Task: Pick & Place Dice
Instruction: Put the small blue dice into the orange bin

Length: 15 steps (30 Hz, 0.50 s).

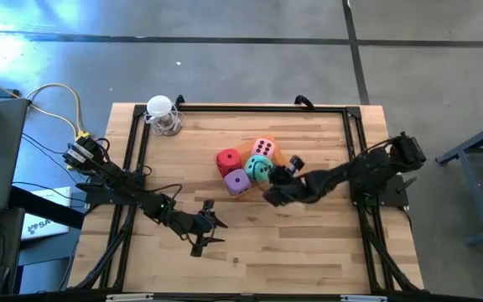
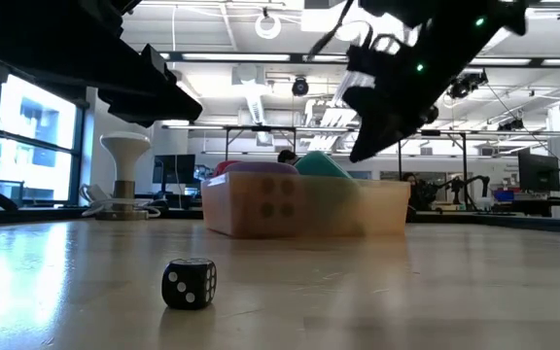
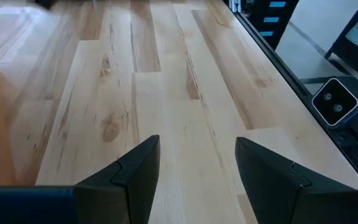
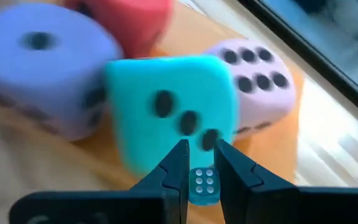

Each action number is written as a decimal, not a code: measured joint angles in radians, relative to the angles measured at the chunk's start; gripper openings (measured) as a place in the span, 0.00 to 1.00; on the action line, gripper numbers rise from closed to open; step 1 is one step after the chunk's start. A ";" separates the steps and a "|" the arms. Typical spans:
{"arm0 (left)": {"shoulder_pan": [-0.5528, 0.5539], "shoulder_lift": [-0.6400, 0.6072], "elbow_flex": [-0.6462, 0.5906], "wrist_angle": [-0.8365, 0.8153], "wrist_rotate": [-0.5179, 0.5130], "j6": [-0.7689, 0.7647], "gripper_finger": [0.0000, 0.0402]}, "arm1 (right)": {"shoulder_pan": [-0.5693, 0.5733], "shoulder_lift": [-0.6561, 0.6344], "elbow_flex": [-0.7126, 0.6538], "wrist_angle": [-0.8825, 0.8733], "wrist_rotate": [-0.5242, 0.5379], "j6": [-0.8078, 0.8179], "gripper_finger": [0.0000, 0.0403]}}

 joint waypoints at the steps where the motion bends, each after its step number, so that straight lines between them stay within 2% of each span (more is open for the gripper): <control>1: 0.000 0.000 0.000 0.000 0.000 0.000 0.50 | -0.018 0.000 0.000 -0.013 -0.012 0.020 0.11; 6: 0.000 0.000 0.000 -0.003 0.000 0.000 0.50 | -0.080 0.000 0.000 -0.061 -0.060 0.033 0.12; 15: 0.000 0.000 0.000 -0.005 0.000 0.021 0.50 | -0.135 0.000 0.002 -0.080 -0.103 0.040 0.22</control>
